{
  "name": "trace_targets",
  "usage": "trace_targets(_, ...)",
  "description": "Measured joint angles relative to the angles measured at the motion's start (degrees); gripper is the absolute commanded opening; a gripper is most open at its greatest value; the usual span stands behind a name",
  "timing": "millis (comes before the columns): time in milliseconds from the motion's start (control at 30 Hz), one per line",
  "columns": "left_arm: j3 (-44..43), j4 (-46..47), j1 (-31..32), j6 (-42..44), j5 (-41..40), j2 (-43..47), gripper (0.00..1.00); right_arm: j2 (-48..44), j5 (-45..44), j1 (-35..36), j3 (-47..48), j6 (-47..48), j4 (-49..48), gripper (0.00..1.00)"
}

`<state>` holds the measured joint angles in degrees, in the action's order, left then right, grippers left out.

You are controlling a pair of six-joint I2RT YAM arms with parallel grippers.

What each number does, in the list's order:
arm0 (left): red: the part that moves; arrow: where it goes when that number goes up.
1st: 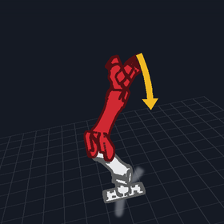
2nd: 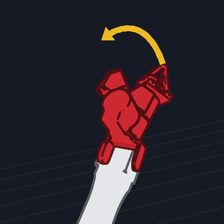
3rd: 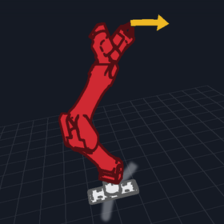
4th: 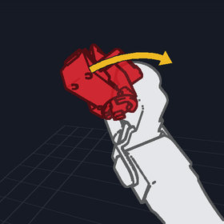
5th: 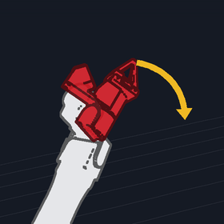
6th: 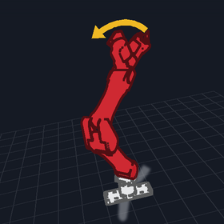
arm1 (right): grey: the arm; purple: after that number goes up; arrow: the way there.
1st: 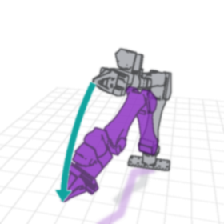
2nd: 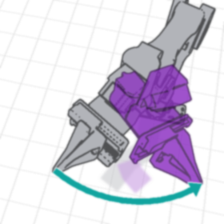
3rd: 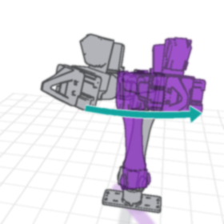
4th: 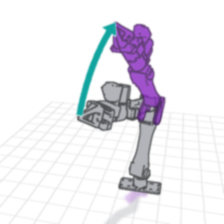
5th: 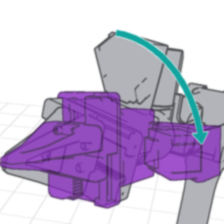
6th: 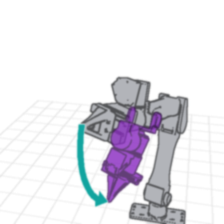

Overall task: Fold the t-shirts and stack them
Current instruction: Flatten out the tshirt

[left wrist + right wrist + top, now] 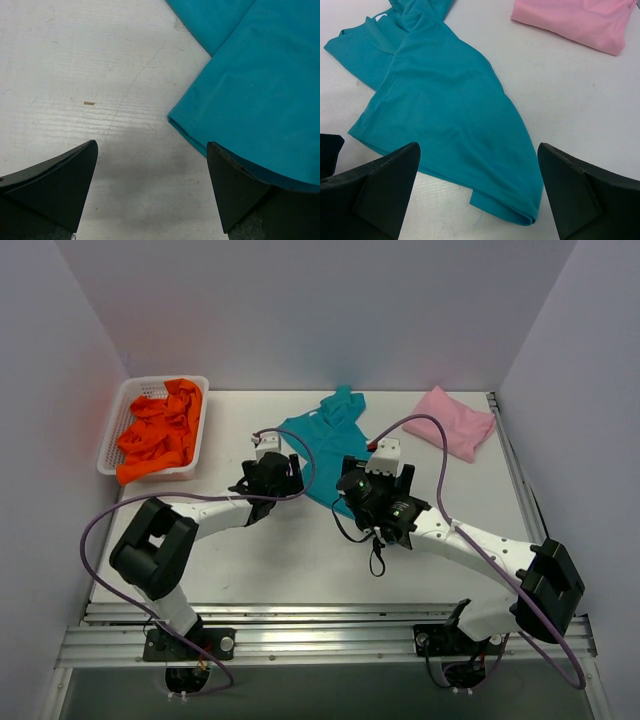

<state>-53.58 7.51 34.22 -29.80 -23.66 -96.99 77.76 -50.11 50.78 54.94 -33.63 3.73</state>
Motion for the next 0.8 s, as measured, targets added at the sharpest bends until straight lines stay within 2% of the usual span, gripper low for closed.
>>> trace_targets(300, -0.02, 6.97, 0.13, 0.79, 1.66, -8.98, 1.0, -0.85, 0.0, -0.15, -0.22, -0.28, 0.35, 1.0)
trace_targets(567, -1.99, 10.8, 0.2, 1.86, 5.11, -11.56, 1.0, -0.98, 0.0, -0.96, -0.24, -0.44, 0.35, 1.0)
trace_targets(600, -2.25, 11.08, 0.2, 1.92, 5.66, -11.74, 0.94, -0.98, 0.0, -0.98, -0.24, -0.44, 0.35, 1.0)
trace_targets(800, -4.92, 11.65, 0.2, 2.27, 8.15, -14.01, 0.85, -0.98, 0.0, -1.31, -0.24, -0.44, 0.35, 1.0)
